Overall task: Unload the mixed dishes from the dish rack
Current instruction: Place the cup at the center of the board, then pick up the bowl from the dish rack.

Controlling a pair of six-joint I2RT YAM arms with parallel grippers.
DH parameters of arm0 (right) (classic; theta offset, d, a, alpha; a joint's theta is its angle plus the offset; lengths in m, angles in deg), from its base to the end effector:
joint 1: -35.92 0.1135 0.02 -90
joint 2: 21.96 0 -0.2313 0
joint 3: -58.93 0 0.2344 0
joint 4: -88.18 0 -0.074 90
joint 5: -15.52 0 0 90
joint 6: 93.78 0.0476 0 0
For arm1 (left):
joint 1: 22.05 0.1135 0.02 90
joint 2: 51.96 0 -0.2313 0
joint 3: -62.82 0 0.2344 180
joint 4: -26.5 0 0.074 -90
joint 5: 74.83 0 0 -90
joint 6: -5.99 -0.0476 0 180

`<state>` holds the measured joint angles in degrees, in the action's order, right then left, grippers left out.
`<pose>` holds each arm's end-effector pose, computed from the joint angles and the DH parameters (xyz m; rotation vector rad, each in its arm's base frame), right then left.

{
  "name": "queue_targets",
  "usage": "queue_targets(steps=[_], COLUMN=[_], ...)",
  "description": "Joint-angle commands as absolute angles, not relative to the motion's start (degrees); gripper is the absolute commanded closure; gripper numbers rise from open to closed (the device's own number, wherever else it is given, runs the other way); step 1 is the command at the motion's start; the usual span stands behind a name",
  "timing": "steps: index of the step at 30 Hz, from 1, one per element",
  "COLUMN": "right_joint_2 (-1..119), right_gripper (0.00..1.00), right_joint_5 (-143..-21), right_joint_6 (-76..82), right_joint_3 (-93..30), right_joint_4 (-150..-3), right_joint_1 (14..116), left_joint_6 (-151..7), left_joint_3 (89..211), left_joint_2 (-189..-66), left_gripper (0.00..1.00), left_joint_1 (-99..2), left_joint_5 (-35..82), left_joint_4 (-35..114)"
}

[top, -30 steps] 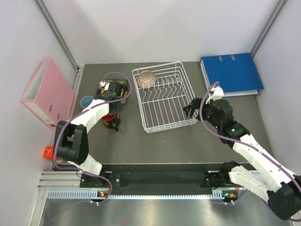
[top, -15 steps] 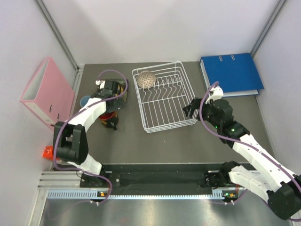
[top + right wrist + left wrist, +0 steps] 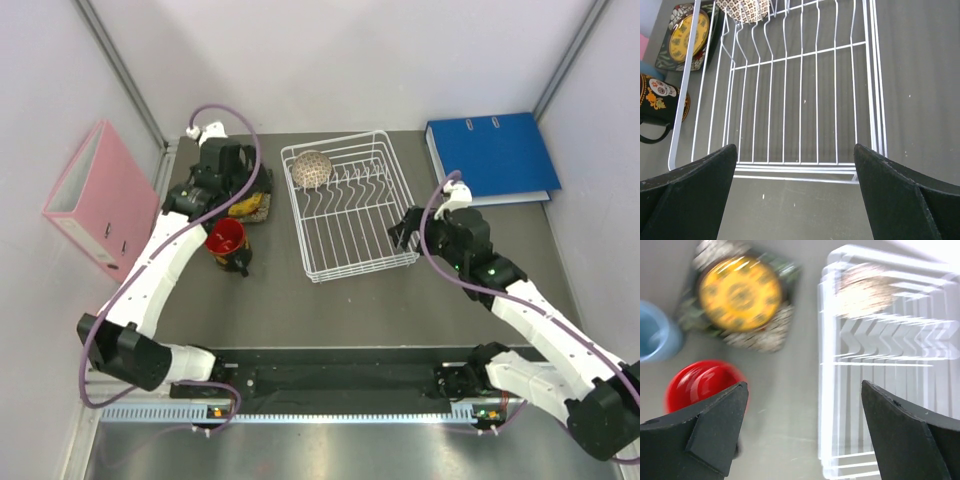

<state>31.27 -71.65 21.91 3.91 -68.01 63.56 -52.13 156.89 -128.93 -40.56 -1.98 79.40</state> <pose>0.2035 0.1039 0.2605 -0.0007 1.9973 0.5602 0.2783 -0.0784 0.3379 -0.4175 2.1287 -0.1760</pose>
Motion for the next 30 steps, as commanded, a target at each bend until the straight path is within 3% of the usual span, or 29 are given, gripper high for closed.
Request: queue_targets(steps=[1,13,17,22,30], right_joint_2=[34.28,49.75,50.11,48.53,49.58], right_gripper=[0.00,0.00,0.00,0.00,0.00], right_joint_5=[-69.48,-62.18,-62.44,-63.05,-64.99], right_joint_6=[22.23,20.74,20.92,20.74,20.74], right_joint_3=[-1.51,-15.66,-15.67,-12.51,-11.10], right_joint_4=[-69.42,-67.58,-68.28,-69.07,-70.57], right_joint_1=[64.04,67.03,69.05,69.85,70.02], left_joint_6=[-52.02,-53.42,-64.21,-85.45,-89.47], left_joint_3=[160.79,167.46,174.75,173.63,175.82], left_joint_2=[-129.91,-149.68,-158.65,-163.05,-167.71], left_gripper=[0.01,0.01,0.01,0.01,0.01], left_joint_1=[-44.72,-51.06,-51.06,-51.15,-49.74], left_joint_5=[-0.04,-5.83,-8.47,-11.98,-10.85], left_joint_4=[76.68,67.27,62.18,49.11,45.03])
